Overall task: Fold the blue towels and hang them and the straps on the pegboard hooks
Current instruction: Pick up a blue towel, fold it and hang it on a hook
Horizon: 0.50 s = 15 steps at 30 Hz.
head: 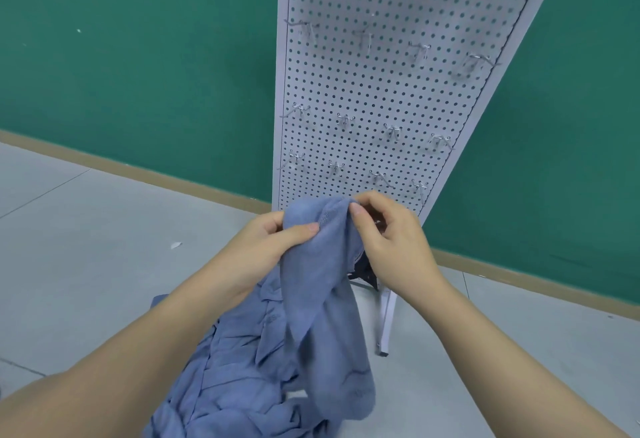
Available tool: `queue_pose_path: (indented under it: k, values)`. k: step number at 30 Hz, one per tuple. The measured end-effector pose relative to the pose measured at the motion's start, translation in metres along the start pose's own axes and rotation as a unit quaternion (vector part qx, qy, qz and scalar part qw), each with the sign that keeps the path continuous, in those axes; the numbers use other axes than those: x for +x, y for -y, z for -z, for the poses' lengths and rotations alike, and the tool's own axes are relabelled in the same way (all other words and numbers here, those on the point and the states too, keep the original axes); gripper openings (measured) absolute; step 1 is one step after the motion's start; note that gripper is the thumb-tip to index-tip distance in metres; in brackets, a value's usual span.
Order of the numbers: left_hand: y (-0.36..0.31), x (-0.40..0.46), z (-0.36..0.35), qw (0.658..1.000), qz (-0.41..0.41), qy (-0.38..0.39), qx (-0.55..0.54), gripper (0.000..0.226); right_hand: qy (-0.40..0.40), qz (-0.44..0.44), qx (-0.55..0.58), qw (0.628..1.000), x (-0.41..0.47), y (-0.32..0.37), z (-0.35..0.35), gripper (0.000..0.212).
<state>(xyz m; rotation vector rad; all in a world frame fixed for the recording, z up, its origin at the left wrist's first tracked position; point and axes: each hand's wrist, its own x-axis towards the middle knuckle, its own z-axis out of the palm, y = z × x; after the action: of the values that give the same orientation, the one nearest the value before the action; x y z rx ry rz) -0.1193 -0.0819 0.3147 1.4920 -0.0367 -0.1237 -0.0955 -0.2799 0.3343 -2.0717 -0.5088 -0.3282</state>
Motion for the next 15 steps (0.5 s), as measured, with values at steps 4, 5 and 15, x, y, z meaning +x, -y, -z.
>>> queue_pose_path:
  k: [4, 5, 15]
  values:
    - [-0.005, 0.000, 0.005, 0.999, -0.021, -0.027, -0.037, 0.020, -0.011, -0.028, -0.054, 0.998, 0.002, -0.011, -0.002, 0.013]
    - [-0.006, -0.001, 0.006, 0.998, -0.027, -0.031, -0.043, 0.020, -0.011, -0.034, -0.060, 0.998, 0.002, -0.012, -0.003, 0.014]
    - [-0.018, 0.002, 0.013, 0.981, -0.045, -0.094, -0.165, 0.019, 0.187, -0.133, -0.020, 0.973, -0.010, 0.002, -0.021, 0.065]
